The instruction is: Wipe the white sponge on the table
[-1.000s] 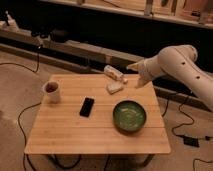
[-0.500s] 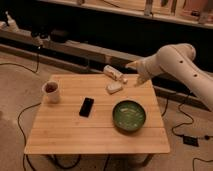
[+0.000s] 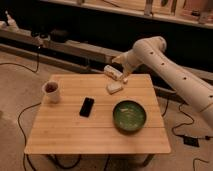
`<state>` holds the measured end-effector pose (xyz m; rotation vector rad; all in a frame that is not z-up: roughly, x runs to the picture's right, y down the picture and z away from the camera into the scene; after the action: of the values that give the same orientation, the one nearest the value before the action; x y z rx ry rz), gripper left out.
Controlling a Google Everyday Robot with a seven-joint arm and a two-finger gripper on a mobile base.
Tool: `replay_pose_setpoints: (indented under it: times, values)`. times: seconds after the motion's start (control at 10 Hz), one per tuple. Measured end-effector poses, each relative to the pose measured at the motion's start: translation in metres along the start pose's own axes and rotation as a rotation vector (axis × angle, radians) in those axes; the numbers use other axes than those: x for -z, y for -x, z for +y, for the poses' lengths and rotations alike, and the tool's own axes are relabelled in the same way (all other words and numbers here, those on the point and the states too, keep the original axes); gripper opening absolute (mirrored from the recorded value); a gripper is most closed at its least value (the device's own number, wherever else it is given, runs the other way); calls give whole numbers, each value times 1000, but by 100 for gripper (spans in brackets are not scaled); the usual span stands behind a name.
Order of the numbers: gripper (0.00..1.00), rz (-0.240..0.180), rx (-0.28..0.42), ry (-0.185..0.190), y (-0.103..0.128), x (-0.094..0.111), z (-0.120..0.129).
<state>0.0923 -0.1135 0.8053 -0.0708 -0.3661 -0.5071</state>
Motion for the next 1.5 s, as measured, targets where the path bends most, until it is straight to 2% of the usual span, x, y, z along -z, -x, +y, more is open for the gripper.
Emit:
replay_pose_setpoints:
  times: [0.3,0.7,0.9,1.2,1.5]
  values:
    - [65,37,-12,67,-22,-49,-4]
    - [65,15,-55,125,-26,-107,-3]
    - [65,13,-56,178,-28,-135,11]
    - [65,33,-63,246,-36,-164,32]
    - [65,46,-88,286,-45,-179,54]
